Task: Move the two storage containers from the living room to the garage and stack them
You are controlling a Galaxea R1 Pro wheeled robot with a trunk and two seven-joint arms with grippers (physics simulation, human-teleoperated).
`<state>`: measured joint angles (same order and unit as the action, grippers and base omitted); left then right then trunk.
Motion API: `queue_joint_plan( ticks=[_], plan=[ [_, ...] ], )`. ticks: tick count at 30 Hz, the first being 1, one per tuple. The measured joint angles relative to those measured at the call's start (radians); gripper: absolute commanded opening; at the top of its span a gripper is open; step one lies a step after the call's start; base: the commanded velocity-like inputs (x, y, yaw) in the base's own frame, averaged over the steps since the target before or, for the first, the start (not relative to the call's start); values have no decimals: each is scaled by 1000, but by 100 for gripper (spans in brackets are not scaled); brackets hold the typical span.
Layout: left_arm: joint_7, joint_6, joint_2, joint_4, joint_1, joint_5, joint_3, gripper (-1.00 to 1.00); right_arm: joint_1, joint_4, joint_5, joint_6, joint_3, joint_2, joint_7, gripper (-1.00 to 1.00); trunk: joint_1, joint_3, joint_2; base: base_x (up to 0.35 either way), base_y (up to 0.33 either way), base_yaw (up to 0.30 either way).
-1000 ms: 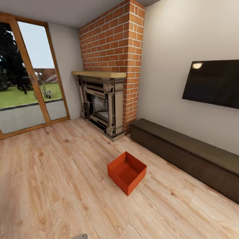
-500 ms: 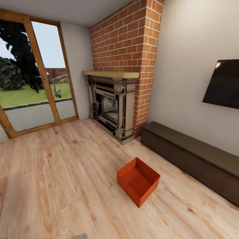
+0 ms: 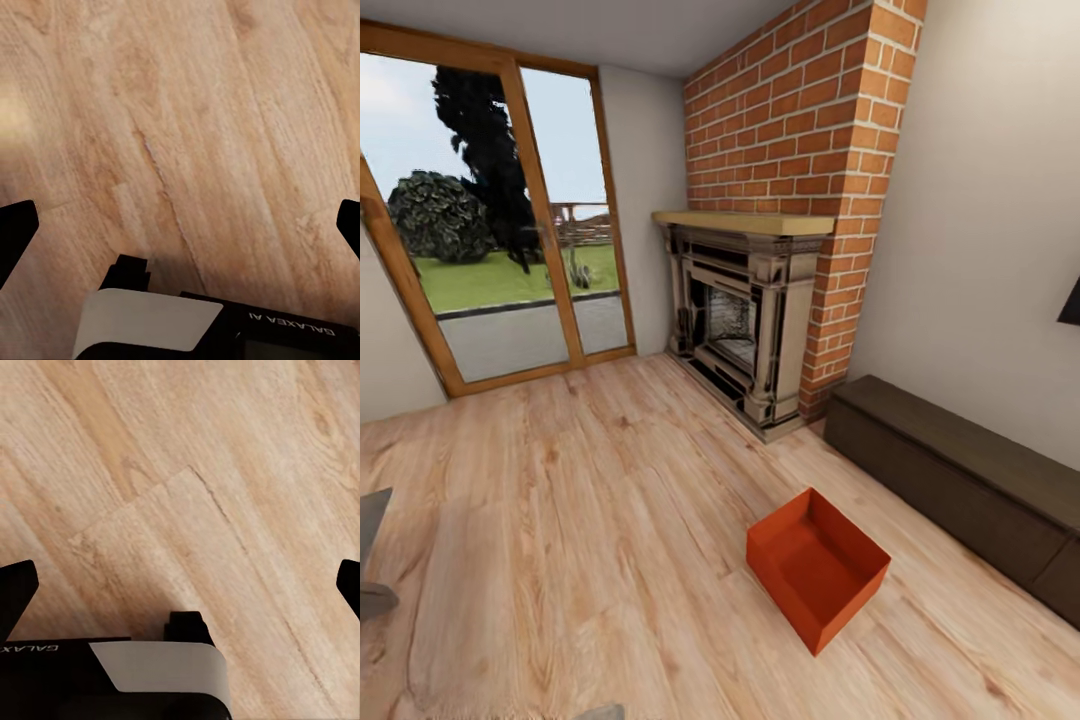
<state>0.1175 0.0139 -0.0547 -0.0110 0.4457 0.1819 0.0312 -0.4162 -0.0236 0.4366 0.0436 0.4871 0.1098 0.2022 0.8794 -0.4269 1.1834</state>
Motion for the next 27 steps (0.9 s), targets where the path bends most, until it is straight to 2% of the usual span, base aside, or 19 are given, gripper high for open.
queue_joint_plan(
  ticks=[8, 13, 27],
  plan=[
    [0, 0, 0, 0, 0, 0, 0, 100, 0, 0, 0, 0, 0, 0, 0, 100, 0, -3, 0, 1, 0, 243],
    [2, 47, -1, -1, 0, 2, 0, 100, 0, 0, 0, 1, 0, 0, 0, 100, 0, -5, 0, 26, 0, 154],
    [1, 54, 1, -1, 0, 3, 0, 100, 0, 0, 0, 0, 0, 0, 0, 100, -1, -5, 0, 300, 0, 8]
  ],
)
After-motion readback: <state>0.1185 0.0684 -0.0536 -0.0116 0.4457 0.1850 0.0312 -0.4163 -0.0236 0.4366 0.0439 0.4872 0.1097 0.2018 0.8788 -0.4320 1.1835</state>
